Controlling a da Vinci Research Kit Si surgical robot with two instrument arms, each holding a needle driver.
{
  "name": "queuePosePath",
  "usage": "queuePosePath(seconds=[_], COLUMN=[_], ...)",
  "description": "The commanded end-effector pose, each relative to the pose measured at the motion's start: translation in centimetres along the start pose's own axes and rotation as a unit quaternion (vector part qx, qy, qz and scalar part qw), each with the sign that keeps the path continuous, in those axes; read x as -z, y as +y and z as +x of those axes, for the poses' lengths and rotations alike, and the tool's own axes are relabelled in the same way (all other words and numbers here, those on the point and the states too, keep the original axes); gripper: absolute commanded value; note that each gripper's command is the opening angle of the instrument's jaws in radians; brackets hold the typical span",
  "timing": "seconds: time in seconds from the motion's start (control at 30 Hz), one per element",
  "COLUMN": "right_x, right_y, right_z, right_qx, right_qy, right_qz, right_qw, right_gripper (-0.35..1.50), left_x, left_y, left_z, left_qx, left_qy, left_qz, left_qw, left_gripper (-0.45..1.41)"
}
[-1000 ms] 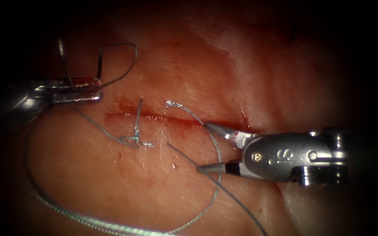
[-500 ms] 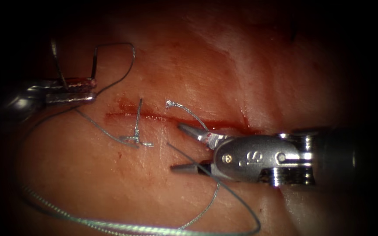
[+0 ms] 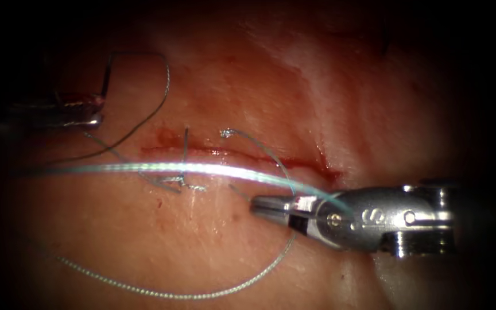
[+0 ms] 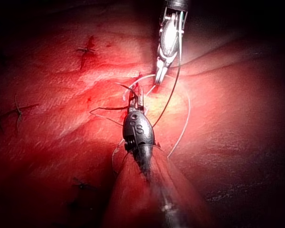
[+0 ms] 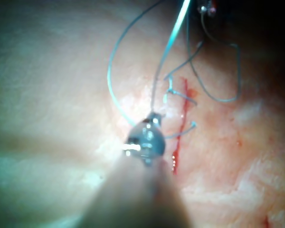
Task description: Wound Closure
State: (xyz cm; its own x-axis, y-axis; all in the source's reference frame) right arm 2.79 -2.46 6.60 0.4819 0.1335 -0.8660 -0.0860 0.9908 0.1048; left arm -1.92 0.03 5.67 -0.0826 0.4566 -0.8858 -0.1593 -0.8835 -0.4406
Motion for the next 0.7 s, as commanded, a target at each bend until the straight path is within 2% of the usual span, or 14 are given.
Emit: queuePosePath(seconds=[0.03,0.2,0.37,0.7], right_x=[0.09,0.47,0.69,0.81], right_y=[-0.16,-0.5,-0.84,-1.18], right_z=[0.01,0.18,0.41,0.65], right_qx=[-0.003,-0.002,-0.001,0.013], right_qy=[0.0,0.005,0.01,0.016], right_qz=[0.005,0.015,0.035,0.099], right_qw=[1.0,1.0,0.999,0.995], right_gripper=[-0.35,-0.35,-0.35,-0.35], left_x=[-0.05,-0.05,-0.05,-0.05], left_y=[0.0,-0.01,-0.01,-0.01], left_z=[-0.06,-0.07,-0.07,-0.09], left_qx=[-0.001,-0.001,-0.001,-0.002], left_qy=[0.001,-0.001,-0.001,-0.001], left_qz=[0.0,0.001,0.001,0.0], left_qw=[1.0,1.0,1.0,1.0], left_gripper=[-0.45,-0.45,-0.45,-0.45])
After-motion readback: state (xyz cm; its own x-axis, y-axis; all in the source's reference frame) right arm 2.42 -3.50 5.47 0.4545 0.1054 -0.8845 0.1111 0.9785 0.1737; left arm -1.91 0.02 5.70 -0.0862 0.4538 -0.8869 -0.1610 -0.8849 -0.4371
